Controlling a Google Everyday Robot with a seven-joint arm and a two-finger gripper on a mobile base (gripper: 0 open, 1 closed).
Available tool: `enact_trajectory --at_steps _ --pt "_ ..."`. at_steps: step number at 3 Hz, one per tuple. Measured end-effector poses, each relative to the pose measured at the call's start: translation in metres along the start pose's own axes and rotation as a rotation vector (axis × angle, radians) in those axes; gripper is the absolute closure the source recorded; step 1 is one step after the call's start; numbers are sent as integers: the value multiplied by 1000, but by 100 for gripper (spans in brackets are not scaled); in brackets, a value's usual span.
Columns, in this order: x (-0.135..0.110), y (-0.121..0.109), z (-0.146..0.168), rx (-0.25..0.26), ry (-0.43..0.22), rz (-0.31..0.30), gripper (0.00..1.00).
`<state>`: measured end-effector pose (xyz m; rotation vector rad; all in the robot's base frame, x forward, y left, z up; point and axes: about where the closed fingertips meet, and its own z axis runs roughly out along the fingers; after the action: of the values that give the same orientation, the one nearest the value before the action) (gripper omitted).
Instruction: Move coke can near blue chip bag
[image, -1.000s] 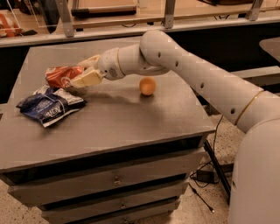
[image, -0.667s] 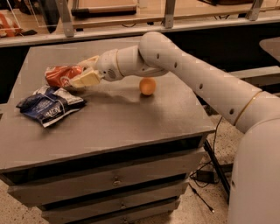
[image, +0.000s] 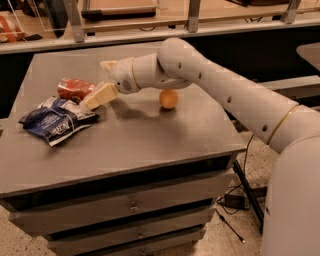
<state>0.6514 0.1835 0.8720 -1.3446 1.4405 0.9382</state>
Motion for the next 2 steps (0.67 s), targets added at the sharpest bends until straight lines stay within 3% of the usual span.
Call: enact_trajectory --at_steps 1,2 --pt "0 -2 0 -7 -4 3 0" --pt "2 -10 -24 60 -4 5 0"
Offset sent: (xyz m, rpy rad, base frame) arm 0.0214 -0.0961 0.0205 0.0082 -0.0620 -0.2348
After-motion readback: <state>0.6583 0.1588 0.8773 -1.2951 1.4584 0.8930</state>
